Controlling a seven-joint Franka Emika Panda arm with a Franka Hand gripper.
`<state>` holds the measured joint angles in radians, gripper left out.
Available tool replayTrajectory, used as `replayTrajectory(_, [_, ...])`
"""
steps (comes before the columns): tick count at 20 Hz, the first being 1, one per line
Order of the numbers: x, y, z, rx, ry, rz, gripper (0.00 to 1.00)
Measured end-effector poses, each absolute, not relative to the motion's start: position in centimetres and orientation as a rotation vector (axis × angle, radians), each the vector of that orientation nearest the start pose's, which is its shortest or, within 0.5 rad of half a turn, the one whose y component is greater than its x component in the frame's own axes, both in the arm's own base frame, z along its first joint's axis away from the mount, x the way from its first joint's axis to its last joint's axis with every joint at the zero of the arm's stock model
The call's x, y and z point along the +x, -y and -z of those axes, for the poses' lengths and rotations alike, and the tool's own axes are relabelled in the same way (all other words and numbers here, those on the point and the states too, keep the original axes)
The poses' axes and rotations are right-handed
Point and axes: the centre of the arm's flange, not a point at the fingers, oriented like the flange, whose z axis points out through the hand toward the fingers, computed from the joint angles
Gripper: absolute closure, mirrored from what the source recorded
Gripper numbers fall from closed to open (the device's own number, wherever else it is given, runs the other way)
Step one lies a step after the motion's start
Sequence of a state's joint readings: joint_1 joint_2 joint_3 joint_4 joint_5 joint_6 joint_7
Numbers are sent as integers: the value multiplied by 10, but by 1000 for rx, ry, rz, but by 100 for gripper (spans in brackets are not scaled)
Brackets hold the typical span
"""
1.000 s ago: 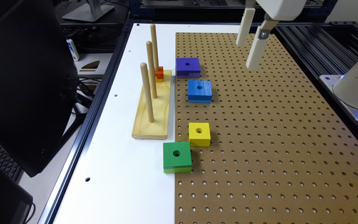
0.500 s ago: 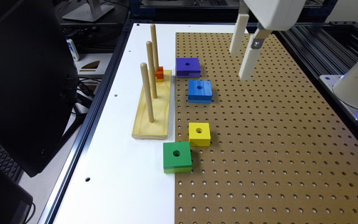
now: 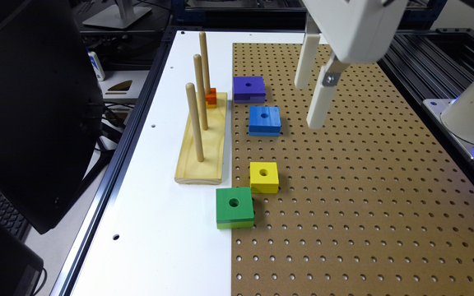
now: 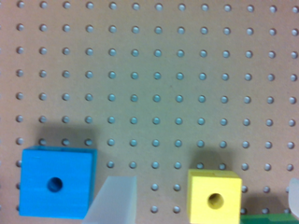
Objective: Pick up yellow block.
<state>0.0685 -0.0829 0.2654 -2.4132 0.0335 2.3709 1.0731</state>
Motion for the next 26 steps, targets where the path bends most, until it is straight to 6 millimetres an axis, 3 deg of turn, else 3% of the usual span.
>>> replayTrajectory(21, [476,-155,-345,-2869,-1184,40,0])
replayTrajectory(26, [480,-154,-324,-2870,-1188,12,0])
